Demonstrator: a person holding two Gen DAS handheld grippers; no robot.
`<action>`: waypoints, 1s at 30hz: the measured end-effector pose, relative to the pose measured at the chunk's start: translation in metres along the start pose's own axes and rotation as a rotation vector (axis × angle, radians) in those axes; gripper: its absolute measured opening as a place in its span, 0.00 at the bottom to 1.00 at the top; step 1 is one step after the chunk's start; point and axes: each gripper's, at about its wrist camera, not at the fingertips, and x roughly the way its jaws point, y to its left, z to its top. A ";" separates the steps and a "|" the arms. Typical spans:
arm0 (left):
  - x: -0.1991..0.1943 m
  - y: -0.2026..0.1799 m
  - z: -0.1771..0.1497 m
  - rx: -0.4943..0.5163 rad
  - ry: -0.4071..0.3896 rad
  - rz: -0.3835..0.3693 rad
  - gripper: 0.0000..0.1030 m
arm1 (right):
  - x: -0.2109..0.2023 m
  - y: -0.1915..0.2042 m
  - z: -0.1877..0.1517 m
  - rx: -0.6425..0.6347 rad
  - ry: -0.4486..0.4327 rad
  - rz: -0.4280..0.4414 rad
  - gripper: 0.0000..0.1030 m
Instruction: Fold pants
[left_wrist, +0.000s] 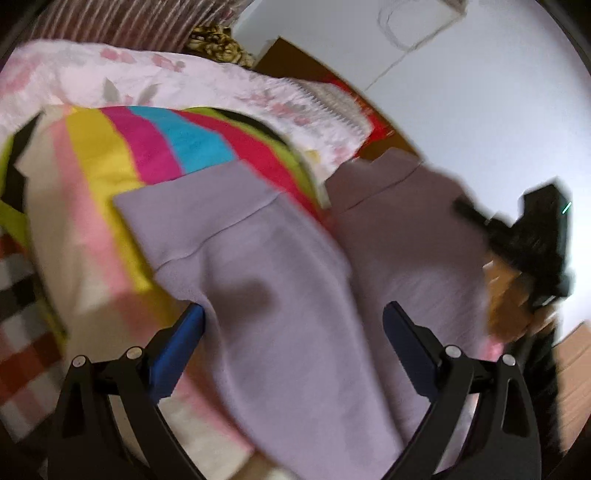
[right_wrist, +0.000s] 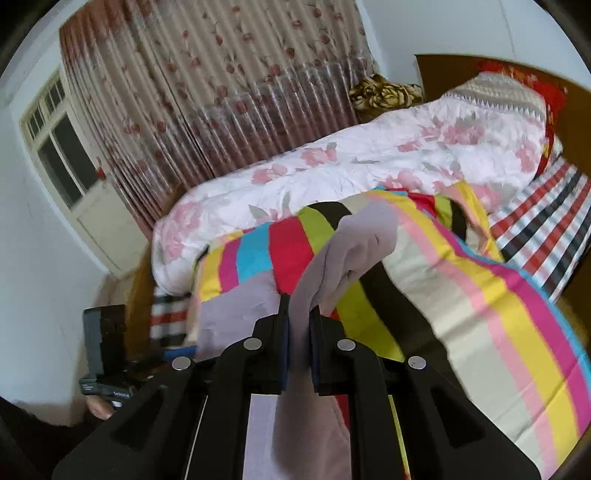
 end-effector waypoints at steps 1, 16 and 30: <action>0.001 0.000 0.003 -0.020 -0.003 -0.032 0.94 | -0.003 0.000 -0.002 0.004 -0.018 0.032 0.11; 0.102 0.012 0.053 -0.402 0.031 -0.672 0.98 | -0.043 0.013 -0.012 -0.051 -0.161 0.303 0.11; -0.015 -0.031 0.043 -0.045 -0.183 -0.025 0.45 | 0.040 0.040 -0.014 -0.095 0.068 -0.086 0.92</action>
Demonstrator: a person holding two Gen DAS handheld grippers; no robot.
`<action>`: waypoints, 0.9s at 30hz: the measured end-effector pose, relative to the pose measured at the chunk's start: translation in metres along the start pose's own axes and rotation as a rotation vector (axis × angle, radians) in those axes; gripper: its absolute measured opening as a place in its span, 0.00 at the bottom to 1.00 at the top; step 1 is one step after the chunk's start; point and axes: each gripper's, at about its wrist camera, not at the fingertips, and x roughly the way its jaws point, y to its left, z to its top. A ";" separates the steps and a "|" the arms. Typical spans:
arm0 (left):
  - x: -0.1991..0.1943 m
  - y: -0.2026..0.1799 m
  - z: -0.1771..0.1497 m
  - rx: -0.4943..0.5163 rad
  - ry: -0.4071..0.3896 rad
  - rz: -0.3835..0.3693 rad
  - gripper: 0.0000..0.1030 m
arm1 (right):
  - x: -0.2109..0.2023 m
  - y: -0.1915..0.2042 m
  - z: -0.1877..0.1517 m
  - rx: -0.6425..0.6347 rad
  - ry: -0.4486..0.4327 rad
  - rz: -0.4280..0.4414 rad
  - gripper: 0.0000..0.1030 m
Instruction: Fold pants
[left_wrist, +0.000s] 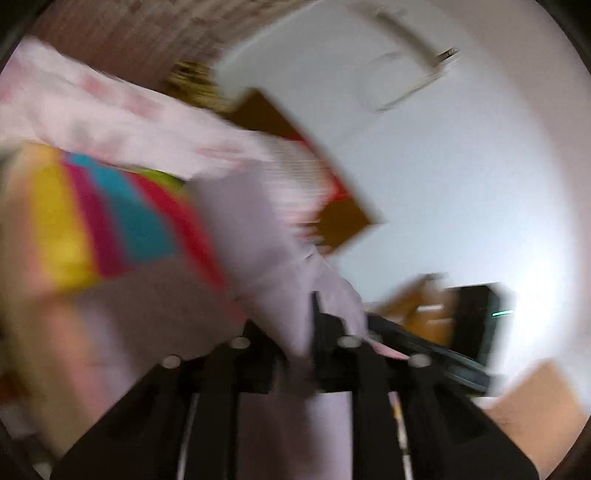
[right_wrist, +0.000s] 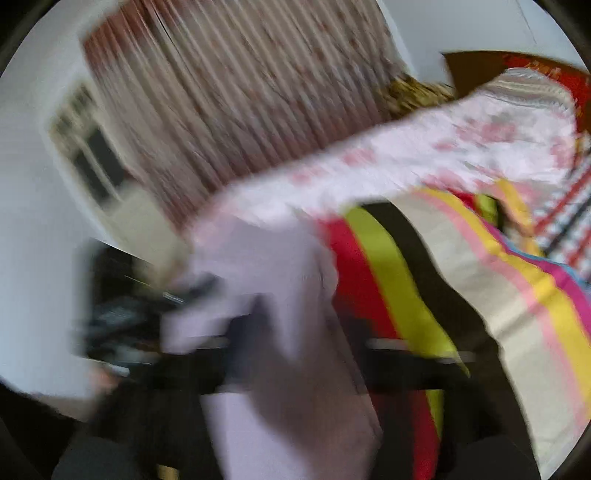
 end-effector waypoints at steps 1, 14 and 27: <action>0.012 0.013 0.000 -0.005 0.050 0.095 0.57 | 0.004 0.010 -0.006 -0.038 0.009 -0.056 0.82; 0.013 0.083 -0.023 -0.142 0.136 0.009 0.44 | -0.094 0.110 -0.222 -0.170 0.092 -0.172 0.36; 0.010 0.083 -0.034 -0.081 0.125 0.058 0.33 | -0.067 0.145 -0.248 -0.318 0.166 -0.324 0.23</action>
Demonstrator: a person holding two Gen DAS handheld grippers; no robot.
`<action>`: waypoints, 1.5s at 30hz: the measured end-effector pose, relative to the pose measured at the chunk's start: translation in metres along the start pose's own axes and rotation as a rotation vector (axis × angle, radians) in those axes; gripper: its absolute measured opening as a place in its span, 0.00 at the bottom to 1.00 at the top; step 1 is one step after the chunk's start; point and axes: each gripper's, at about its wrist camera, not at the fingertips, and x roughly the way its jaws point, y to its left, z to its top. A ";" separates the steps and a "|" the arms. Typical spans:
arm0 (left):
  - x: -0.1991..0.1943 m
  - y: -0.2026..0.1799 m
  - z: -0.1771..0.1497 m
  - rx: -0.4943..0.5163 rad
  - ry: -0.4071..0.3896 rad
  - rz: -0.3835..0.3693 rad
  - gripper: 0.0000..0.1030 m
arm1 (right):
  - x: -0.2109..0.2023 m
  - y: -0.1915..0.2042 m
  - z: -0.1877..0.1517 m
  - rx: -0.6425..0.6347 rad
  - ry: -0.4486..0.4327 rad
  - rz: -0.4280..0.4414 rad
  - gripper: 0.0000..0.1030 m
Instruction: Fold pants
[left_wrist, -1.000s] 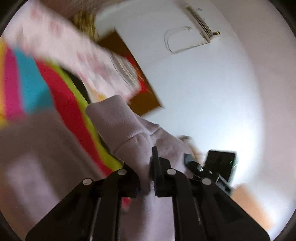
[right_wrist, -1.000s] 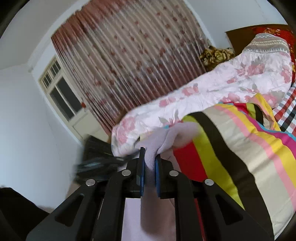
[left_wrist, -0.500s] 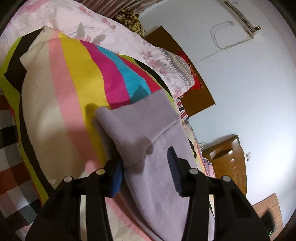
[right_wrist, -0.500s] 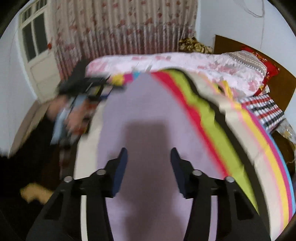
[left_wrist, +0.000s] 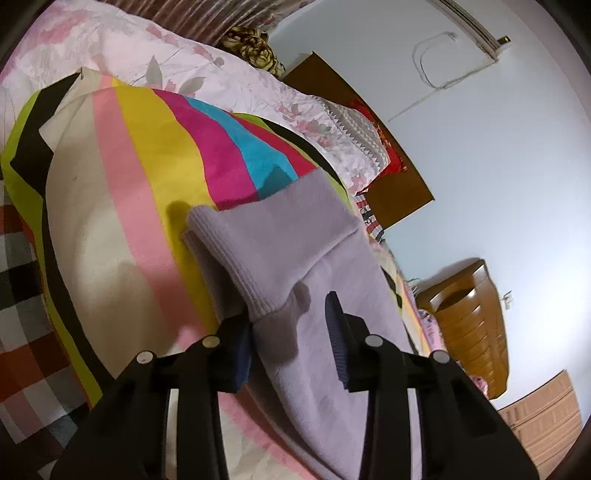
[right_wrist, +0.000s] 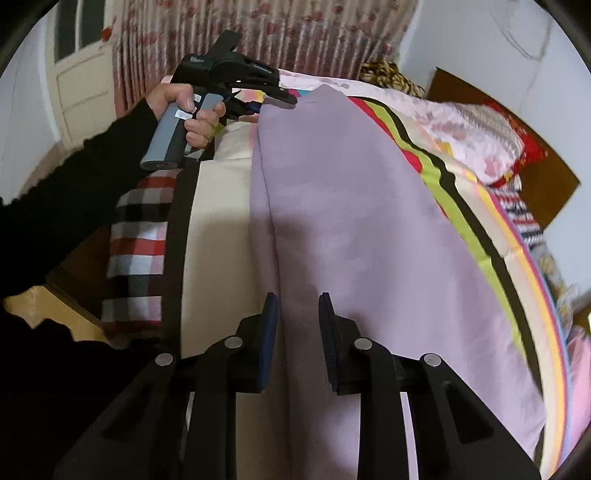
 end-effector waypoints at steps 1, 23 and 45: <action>0.000 0.000 -0.001 0.004 0.001 0.005 0.33 | 0.006 0.002 0.000 -0.023 0.016 -0.016 0.22; -0.004 -0.024 0.007 0.155 0.036 0.148 0.07 | -0.008 0.005 0.003 0.034 -0.043 0.061 0.02; -0.049 -0.086 -0.029 0.415 -0.179 0.386 0.91 | -0.042 0.042 -0.025 0.154 -0.109 0.075 0.63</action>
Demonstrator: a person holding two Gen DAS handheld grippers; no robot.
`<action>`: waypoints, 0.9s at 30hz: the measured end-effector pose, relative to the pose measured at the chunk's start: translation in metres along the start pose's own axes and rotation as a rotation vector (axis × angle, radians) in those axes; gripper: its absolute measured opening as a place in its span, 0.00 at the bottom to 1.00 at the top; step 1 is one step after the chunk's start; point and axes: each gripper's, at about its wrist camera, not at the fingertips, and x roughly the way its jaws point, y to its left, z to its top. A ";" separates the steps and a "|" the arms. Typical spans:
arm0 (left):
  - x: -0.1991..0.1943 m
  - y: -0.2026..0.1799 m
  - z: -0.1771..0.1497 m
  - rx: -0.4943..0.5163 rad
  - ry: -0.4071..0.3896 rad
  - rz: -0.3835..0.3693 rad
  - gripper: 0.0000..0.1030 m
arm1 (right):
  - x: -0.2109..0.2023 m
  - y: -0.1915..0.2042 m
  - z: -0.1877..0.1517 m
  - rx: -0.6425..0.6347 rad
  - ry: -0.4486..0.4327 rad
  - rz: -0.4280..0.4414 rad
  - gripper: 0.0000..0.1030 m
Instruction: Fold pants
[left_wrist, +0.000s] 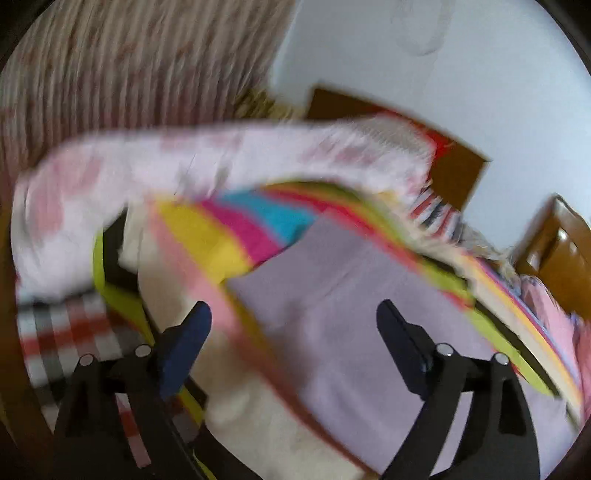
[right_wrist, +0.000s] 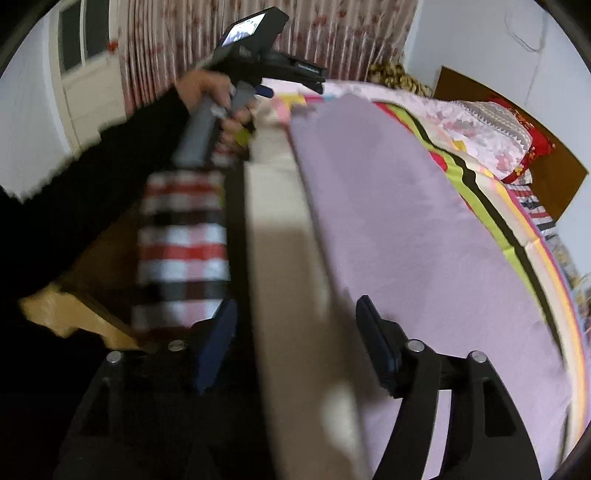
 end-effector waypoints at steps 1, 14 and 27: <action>-0.011 -0.014 -0.004 0.031 -0.004 -0.037 0.91 | -0.007 -0.001 -0.004 0.045 -0.020 -0.012 0.62; -0.020 -0.178 -0.137 0.548 0.291 -0.314 0.93 | -0.072 -0.091 -0.124 0.570 0.077 -0.365 0.58; -0.065 -0.257 -0.165 0.699 0.277 -0.409 0.96 | -0.167 -0.140 -0.227 0.791 0.026 -0.641 0.66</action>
